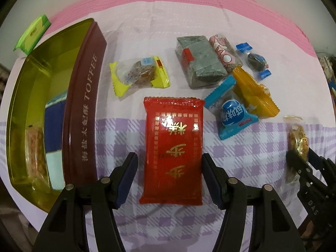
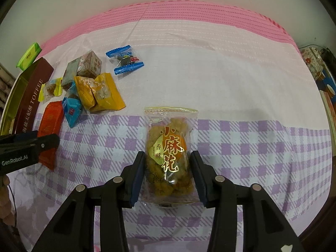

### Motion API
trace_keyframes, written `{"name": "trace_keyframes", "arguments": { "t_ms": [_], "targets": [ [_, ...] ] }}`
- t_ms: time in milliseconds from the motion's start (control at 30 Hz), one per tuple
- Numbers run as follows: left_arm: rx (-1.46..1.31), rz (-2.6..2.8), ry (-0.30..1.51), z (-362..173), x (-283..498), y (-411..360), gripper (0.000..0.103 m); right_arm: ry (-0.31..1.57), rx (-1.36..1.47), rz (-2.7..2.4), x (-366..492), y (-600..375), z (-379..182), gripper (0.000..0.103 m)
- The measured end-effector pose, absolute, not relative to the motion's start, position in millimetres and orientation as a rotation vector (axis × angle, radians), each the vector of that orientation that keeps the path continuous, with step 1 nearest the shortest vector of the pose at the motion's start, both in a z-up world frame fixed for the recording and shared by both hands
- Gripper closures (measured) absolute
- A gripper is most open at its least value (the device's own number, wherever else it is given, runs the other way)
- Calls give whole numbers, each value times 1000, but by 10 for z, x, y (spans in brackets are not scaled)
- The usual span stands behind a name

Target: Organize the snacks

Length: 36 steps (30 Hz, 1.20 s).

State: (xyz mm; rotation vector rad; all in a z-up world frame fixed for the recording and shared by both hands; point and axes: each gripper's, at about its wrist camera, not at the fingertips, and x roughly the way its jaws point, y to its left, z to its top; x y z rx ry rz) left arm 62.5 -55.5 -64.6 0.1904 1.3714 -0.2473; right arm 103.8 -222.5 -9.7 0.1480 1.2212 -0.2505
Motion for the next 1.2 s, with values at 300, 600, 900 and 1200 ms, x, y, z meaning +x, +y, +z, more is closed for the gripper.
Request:
{"name": "trace_keyframes", "arguments": {
  "t_ms": [300,600,900,1200],
  "targets": [
    [204,-275,1350,-644,655,-585,48,1223,138,-262,1043,-2224,-103,60],
    [230,-295,1346,-592,604,-586,57,1223,130,-277,1046,-2198,-115,60],
    [233,-328,1353,-521,427,-518,58,1223,131,-292,1051,-2190,-119,60],
    [220,-364,1334,-256,344,-354,58,1225,127,-304,1064,-2184,-123,60]
  ]
}}
